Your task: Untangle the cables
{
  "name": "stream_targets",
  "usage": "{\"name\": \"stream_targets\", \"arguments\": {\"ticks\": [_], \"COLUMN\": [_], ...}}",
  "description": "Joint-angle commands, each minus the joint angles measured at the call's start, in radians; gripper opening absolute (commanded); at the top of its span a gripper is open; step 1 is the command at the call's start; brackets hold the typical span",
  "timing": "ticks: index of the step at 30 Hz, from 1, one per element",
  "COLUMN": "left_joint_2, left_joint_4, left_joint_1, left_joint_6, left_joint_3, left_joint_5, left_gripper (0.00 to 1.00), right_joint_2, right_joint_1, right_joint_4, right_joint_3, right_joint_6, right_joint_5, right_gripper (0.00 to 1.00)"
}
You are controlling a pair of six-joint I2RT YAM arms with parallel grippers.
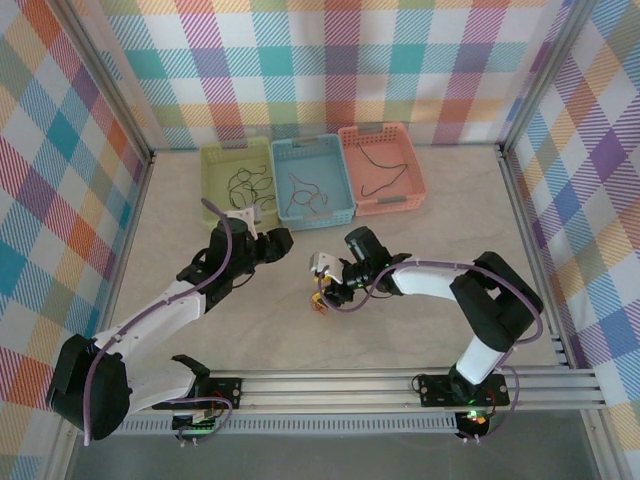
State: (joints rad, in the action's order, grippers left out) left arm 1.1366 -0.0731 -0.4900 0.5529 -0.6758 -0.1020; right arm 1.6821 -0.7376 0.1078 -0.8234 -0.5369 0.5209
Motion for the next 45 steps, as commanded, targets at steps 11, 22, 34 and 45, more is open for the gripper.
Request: {"name": "stream_targets", "arguments": {"ticks": [11,22,34,45], "left_joint_2": [-0.017,0.010,0.082,0.221], "left_joint_4": [0.021,0.016,-0.015,-0.002], "left_joint_1": [-0.007,-0.007,-0.013,-0.074], "left_joint_6": [-0.018,-0.019,-0.025,-0.075], "left_joint_3": [-0.024,-0.027,-0.055,-0.147], "left_joint_5": [0.007,-0.005,-0.115,-0.250], "left_gripper": [0.58,0.57,0.58,0.57], "right_joint_2": [0.069,0.053,-0.184,-0.352], "right_joint_1": [-0.022,-0.023,0.052,0.088], "right_joint_4": [-0.098,-0.071,0.406,0.496], "right_joint_3": [-0.078,-0.066,0.175,0.237], "right_joint_6": [-0.029,-0.016,0.300,0.533], "right_joint_5": [0.027,0.013,-0.080,-0.160], "right_gripper": [0.46,0.06,0.00,0.00]}}
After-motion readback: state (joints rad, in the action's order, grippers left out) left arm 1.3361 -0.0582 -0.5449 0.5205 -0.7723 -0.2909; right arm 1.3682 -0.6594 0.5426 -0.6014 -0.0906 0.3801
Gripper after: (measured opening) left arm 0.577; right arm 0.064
